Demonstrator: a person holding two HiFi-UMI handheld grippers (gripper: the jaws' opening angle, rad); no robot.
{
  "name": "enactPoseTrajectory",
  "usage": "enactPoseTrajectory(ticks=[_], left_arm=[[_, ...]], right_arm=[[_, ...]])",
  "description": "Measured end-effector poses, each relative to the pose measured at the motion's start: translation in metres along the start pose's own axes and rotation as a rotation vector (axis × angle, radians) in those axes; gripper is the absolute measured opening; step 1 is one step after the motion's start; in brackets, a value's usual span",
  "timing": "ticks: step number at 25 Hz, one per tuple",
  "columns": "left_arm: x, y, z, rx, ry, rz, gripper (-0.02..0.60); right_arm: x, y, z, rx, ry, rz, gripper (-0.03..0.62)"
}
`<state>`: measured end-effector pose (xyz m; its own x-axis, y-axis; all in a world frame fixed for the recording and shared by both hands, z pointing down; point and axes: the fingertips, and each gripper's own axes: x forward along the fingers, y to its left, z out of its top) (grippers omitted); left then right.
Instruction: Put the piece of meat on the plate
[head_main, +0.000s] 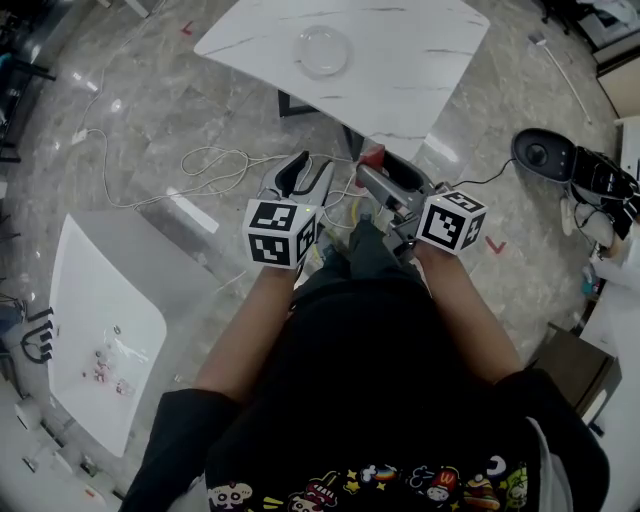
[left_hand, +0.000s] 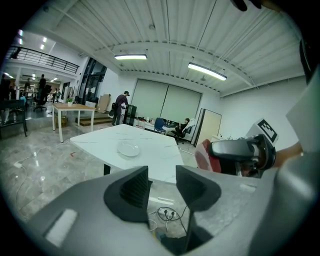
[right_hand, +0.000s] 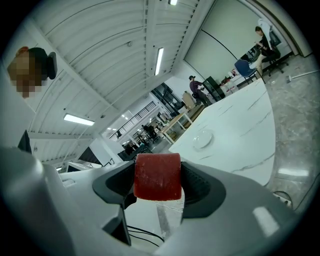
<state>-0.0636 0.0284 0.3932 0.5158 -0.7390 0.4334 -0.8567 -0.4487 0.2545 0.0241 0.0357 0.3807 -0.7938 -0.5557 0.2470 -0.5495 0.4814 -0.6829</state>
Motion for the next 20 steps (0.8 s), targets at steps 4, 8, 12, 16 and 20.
enactPoseTrajectory(ticks=[4,8,12,16,20], left_arm=[[-0.002,0.001,0.008,0.017,-0.007,-0.003,0.287],[-0.003,0.002,0.021,0.035,-0.019,0.0,0.287],[0.002,0.002,0.028,0.043,-0.022,0.003,0.287],[0.009,0.004,0.027,0.04,-0.005,0.014,0.287],[0.023,0.005,0.029,0.032,0.01,0.025,0.287]], right_arm=[[0.004,0.002,0.004,-0.016,-0.001,0.001,0.313],[0.01,0.005,0.013,-0.037,-0.002,0.016,0.313],[0.015,0.003,0.021,-0.051,0.001,0.023,0.313],[0.02,-0.005,0.026,-0.055,0.013,0.029,0.313],[0.024,-0.02,0.034,-0.073,0.038,0.025,0.313]])
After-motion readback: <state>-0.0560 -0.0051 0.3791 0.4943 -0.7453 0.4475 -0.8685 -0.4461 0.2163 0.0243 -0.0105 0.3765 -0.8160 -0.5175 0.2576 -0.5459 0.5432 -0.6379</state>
